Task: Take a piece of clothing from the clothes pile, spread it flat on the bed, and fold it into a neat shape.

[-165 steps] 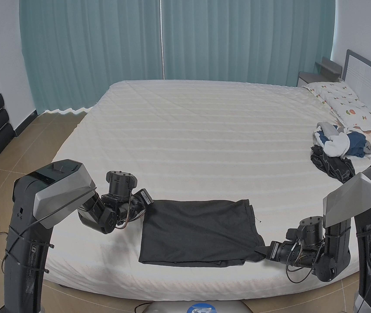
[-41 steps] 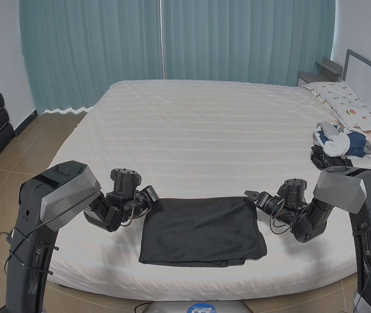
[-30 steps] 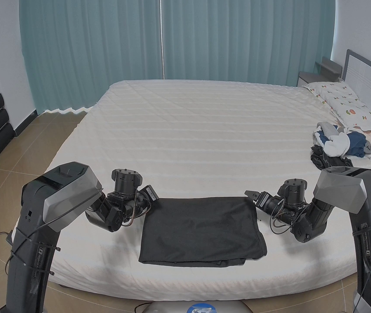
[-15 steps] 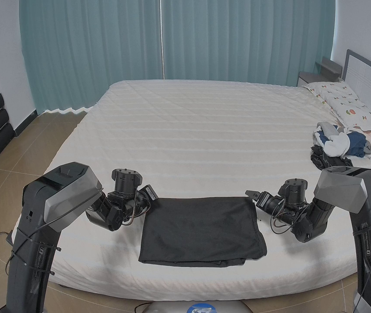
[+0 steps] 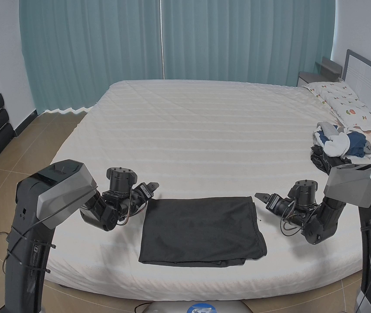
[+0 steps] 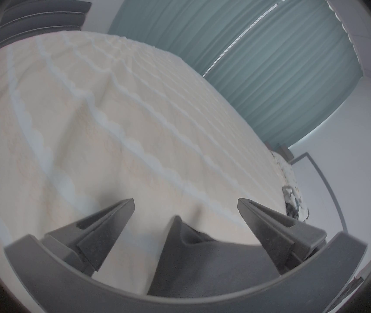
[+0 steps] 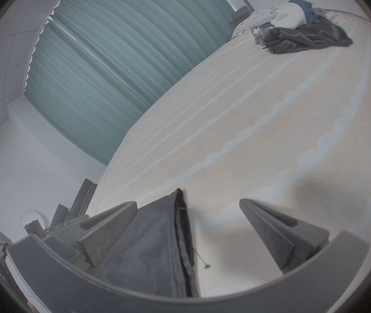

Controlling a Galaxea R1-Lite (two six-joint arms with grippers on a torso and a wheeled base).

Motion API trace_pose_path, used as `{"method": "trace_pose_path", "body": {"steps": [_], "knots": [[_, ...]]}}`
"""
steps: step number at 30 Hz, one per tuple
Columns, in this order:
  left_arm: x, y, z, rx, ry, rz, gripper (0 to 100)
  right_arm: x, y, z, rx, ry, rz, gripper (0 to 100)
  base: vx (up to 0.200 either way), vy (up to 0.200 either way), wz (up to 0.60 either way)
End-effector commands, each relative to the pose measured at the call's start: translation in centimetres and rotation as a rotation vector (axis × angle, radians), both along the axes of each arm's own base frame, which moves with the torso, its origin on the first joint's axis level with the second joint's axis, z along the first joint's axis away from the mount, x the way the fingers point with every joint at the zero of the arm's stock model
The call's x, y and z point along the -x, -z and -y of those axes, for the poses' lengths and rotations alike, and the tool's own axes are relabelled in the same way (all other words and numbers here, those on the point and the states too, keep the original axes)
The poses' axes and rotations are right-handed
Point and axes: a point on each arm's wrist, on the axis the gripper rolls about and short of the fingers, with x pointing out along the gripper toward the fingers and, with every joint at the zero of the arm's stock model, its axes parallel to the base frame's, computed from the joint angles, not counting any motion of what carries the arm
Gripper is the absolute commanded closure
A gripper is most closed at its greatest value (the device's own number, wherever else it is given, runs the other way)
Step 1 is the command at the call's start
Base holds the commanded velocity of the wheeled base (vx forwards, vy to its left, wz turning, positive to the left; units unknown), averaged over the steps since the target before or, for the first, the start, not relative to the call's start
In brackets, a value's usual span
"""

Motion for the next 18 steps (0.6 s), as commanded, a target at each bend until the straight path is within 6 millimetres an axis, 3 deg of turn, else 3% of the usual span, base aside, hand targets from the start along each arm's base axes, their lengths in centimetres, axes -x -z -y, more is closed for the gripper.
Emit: {"method": "trace_pose_path", "body": {"steps": [1, 4, 6, 7, 8, 9, 13, 18], "knots": [[1.1, -4.1, -2.3, 0.038, -0.055, 0.107, 0, 2.8, -2.6, 3.1, -0.003, 0.061, 0.035, 0, 0.0, 0.0, 0.0], [2.1, -6.5, -3.3, 0.015, -0.055, 0.175, 0, 5.2, -4.0, 4.9, 0.008, 0.1, 0.062, 0, 0.0, 0.0, 0.0], [2.5, -7.2, -3.4, 0.007, -0.052, 0.182, 0, 5.8, -4.4, 5.2, 0.012, 0.104, 0.069, 0, 0.0, 0.0, 0.0], [3.6, -8.7, -3.9, -0.042, -0.038, 0.208, 0, 7.6, -5.8, 5.6, 0.023, 0.109, 0.107, 0, 0.0, 0.0, 0.0], [3.7, -8.8, -4.0, -0.046, -0.037, 0.21, 0, 7.8, -5.9, 5.7, 0.022, 0.109, 0.109, 0, 0.0, 0.0, 0.0], [5.1, -10.3, -4.8, -0.098, -0.045, 0.235, 0, 9.5, -7.2, 5.8, 0.021, 0.099, 0.144, 0, 0.0, 0.0, 0.0], [8.3, -13.9, -6.1, -0.105, -0.073, 0.303, 0, 13.1, -10.1, 5.8, 0.074, 0.063, 0.195, 0, 0.0, 0.0, 0.0], [13.3, -17.1, -7.7, -0.1, -0.096, 0.371, 0, 17.8, -13.5, 5.8, 0.109, 0.041, 0.299, 0, 0.0, 0.0, 0.0]]}}
